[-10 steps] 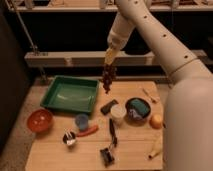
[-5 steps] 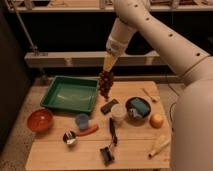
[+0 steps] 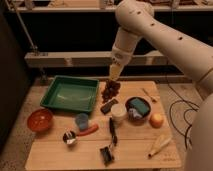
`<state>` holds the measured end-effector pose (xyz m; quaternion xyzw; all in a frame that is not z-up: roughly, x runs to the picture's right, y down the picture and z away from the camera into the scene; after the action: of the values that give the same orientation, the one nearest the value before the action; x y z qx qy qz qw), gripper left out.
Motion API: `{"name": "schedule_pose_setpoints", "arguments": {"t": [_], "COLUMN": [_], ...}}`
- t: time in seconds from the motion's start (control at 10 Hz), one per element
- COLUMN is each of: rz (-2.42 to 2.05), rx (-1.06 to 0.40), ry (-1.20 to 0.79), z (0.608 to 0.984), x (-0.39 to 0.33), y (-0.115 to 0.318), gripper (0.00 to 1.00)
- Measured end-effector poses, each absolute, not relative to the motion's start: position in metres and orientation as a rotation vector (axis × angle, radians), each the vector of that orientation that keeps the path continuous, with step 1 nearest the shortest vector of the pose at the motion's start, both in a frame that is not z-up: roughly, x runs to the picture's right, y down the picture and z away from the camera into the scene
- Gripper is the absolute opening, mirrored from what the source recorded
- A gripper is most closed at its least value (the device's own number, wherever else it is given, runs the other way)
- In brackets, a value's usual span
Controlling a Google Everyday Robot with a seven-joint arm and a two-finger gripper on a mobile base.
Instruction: Place grapes in paper cup
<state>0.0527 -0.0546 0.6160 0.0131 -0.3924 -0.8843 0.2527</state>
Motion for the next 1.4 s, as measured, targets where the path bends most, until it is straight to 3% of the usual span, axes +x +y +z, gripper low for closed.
{"name": "schedule_pose_setpoints", "arguments": {"t": [0.5,1.4], "rz": [-2.395,-2.375], "rx": [-0.048,-0.013], "ry": [-1.049,-1.023], "z": [0.620,0.635], "x": [0.065,0.075], "y": [-0.047,-0.027], "gripper": [0.00,0.00]}}
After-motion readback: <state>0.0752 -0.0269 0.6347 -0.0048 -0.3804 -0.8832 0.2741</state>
